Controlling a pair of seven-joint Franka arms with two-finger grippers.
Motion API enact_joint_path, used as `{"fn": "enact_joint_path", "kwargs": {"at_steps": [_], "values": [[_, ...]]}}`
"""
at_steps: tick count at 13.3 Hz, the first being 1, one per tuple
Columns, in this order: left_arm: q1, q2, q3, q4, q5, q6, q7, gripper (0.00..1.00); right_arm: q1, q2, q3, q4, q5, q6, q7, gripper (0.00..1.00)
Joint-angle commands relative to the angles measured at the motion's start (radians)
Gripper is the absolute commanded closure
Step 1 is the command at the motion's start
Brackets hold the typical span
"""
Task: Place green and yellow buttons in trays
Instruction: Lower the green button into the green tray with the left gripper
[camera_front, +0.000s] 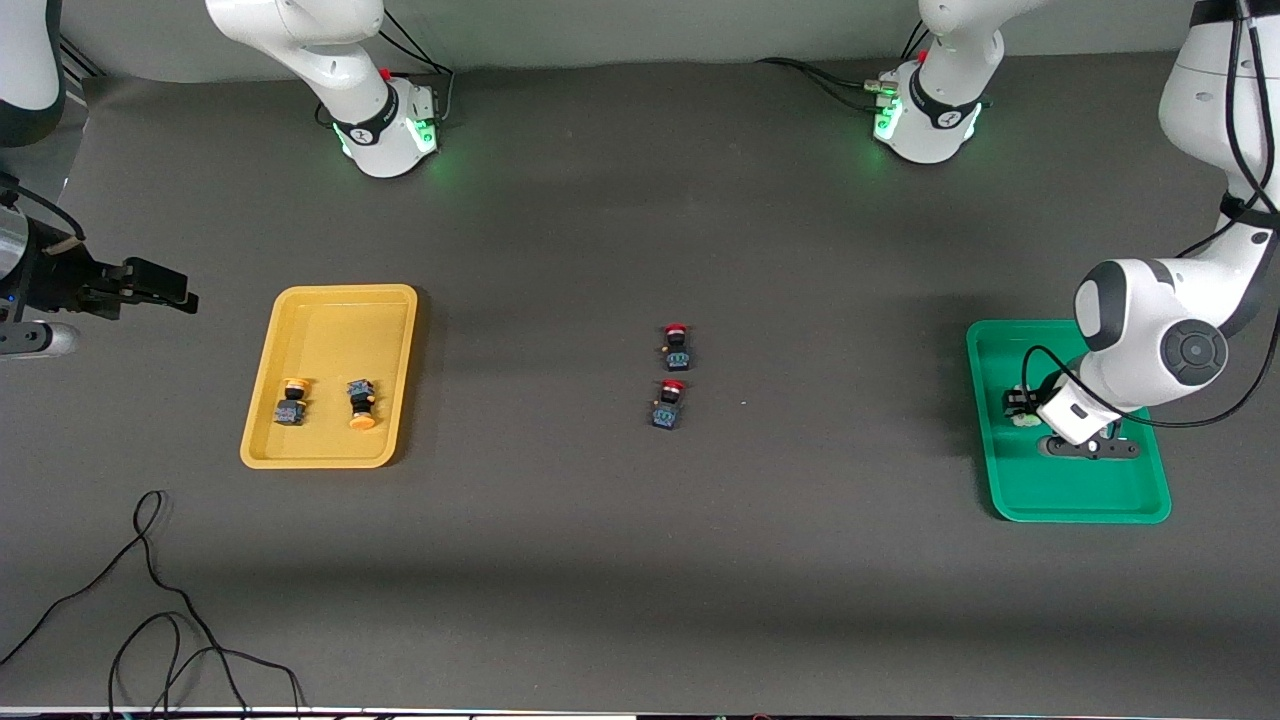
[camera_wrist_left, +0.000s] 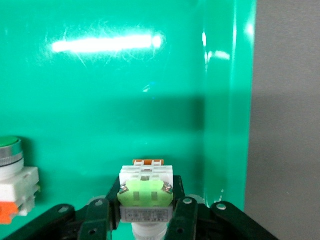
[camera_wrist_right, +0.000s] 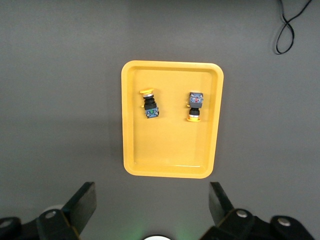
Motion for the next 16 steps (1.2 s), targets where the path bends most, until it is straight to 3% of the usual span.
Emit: {"fn": "enact_joint_path", "kwargs": {"at_steps": [1, 2, 3, 4, 5, 6, 9, 13, 16], "values": [[0.007, -0.011, 0.007, -0.028, 0.010, 0.039, 0.031, 1.00, 0.001, -0.026, 0.020, -0.023, -0.028, 0.022, 0.043, 0.00], [0.007, -0.011, 0.007, -0.028, 0.010, 0.039, 0.033, 0.93, 0.003, -0.026, 0.020, -0.023, -0.031, 0.028, 0.057, 0.00], [0.007, -0.011, 0.008, -0.028, 0.010, 0.039, 0.036, 0.47, 0.003, -0.026, 0.022, -0.024, -0.036, 0.030, 0.063, 0.00], [0.007, -0.014, 0.008, -0.028, 0.010, 0.039, 0.037, 0.39, 0.003, -0.026, 0.022, -0.024, -0.036, 0.033, 0.066, 0.00], [0.007, -0.020, 0.007, -0.028, 0.011, 0.039, 0.037, 0.14, 0.003, -0.026, 0.023, -0.026, -0.036, 0.045, 0.066, 0.00], [0.007, -0.026, 0.007, -0.026, 0.010, 0.031, 0.037, 0.01, 0.003, -0.026, 0.022, -0.026, -0.036, 0.045, 0.066, 0.00], [0.002, -0.101, 0.004, -0.019, 0.010, -0.054, 0.037, 0.01, 0.043, -0.026, -0.001, -0.023, -0.038, 0.045, 0.066, 0.00], [-0.018, -0.294, -0.032, 0.014, 0.007, -0.323, 0.043, 0.01, 0.041, -0.021, -0.001, -0.007, -0.036, 0.036, 0.068, 0.00], [-0.018, -0.397, -0.082, 0.095, -0.007, -0.553, 0.042, 0.01, 0.041, -0.019, -0.001, -0.006, -0.031, 0.033, 0.071, 0.00]]}}
